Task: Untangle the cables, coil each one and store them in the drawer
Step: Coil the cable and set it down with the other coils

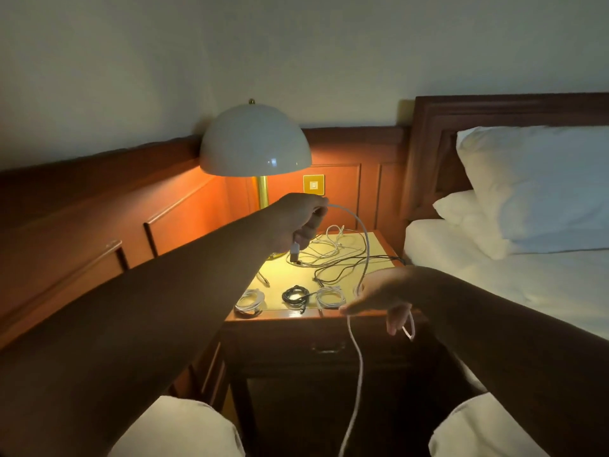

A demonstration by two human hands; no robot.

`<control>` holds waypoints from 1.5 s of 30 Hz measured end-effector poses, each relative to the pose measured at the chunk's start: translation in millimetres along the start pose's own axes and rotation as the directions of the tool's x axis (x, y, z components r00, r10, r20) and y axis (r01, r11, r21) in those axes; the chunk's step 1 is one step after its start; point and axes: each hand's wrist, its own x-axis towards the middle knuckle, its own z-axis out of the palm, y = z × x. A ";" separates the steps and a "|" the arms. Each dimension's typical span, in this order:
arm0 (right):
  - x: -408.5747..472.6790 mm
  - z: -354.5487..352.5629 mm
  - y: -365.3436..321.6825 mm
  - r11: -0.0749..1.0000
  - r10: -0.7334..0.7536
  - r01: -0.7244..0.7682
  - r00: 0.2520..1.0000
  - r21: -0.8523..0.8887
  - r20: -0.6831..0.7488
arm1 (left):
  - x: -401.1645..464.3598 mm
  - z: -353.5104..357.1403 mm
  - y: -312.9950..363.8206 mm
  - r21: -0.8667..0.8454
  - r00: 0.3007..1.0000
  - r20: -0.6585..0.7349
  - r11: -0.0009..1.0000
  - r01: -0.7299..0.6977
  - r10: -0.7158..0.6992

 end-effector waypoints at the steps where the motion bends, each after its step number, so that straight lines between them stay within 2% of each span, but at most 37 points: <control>1: -4.8 -1.5 -0.1 1.000 0.007 -0.008 1.000 0.019 0.018 | -2.4 0.1 -2.2 -0.040 1.000 0.008 0.999 0.020 -0.020; 6: -23.0 -8.6 -6.5 0.997 -0.072 0.065 0.988 0.052 0.139 | -17.9 4.4 -16.8 -0.225 0.997 0.025 0.971 0.083 -0.079; 9: -27.5 -13.1 -16.4 0.953 -0.213 0.186 0.973 0.238 0.092 | -21.1 14.8 -26.6 -0.364 0.995 0.019 0.926 0.097 -0.097; 13: -24.0 -6.9 -28.7 0.846 -0.335 0.323 0.941 0.425 -0.048 | -23.4 24.8 -34.6 -0.347 0.992 -0.022 0.931 0.110 -0.126; 17: -18.5 6.8 -28.0 0.642 -0.418 0.403 0.897 0.652 -0.143 | -19.6 25.5 -38.3 -0.321 0.990 -0.116 0.947 0.036 -0.077; 21: -15.7 14.5 -34.1 0.398 -0.541 0.357 0.835 0.845 -0.098 | -11.4 14.8 -54.4 -0.017 0.961 -0.263 0.995 -0.096 0.088; 23: -14.5 15.6 -38.9 0.305 -0.578 0.326 0.810 0.895 -0.099 | -8.6 8.9 -68.5 -0.055 0.975 -0.186 0.990 -0.132 0.120; 26: -4.7 16.8 -44.5 0.108 -0.592 0.266 0.791 0.958 -0.153 | -7.5 10.2 -91.8 -0.240 0.998 -0.014 0.969 -0.062 0.061; 28: 5.5 13.7 -47.1 -0.030 -0.508 0.242 0.832 0.970 -0.223 | -3.2 15.2 -108.3 -0.261 0.999 -0.034 0.964 -0.046 0.039; 30: 13.8 9.1 -49.4 -0.082 -0.357 0.309 0.878 0.947 -0.318 | 0.4 19.5 -123.0 -0.261 1.000 -0.017 0.965 -0.005 0.000; 32: 24.9 9.3 -45.1 -0.054 -0.199 0.378 0.903 0.924 -0.381 | 2.7 20.1 -137.5 -0.153 0.998 0.055 0.987 0.040 -0.032; 34: 43.3 19.1 -33.8 0.003 -0.143 0.461 0.879 0.888 -0.455 | 2.9 17.1 -150.7 0.019 0.985 0.159 0.998 0.062 -0.064; 35: 55.3 28.1 -26.7 0.099 -0.154 0.535 0.841 0.839 -0.518 | 3.5 13.9 -157.5 0.072 0.971 0.216 0.994 0.085 -0.099; 37: 76.9 49.7 -11.5 0.417 -0.261 0.653 0.752 0.632 -0.605 | 7.2 7.7 -174.7 0.146 0.934 0.309 0.980 0.137 -0.177; 39: 96.4 68.7 2.3 0.668 -0.394 0.660 0.706 0.345 -0.588 | 13.8 3.3 -193.0 0.296 0.937 0.292 0.950 0.102 -0.191; 40: 104.2 78.0 8.0 0.747 -0.443 0.624 0.723 0.227 -0.531 | 17.8 1.2 -201.2 0.405 0.958 0.239 0.913 0.050 -0.158; 42: 114.3 96.1 13.7 0.866 -0.426 0.491 0.823 0.095 -0.375 | 26.8 -3.5 -215.4 0.583 0.991 0.135 0.810 -0.061 -0.022; 43: 117.6 102.7 14.5 0.893 -0.396 0.442 0.862 0.085 -0.317 | 31.1 -6.1 -220.2 0.620 0.991 0.116 0.774 -0.127 0.069; 45: 123.2 109.8 13.2 0.899 -0.362 0.411 0.891 0.151 -0.273 | 39.1 -10.3 -225.4 0.662 0.956 0.123 0.696 -0.278 0.266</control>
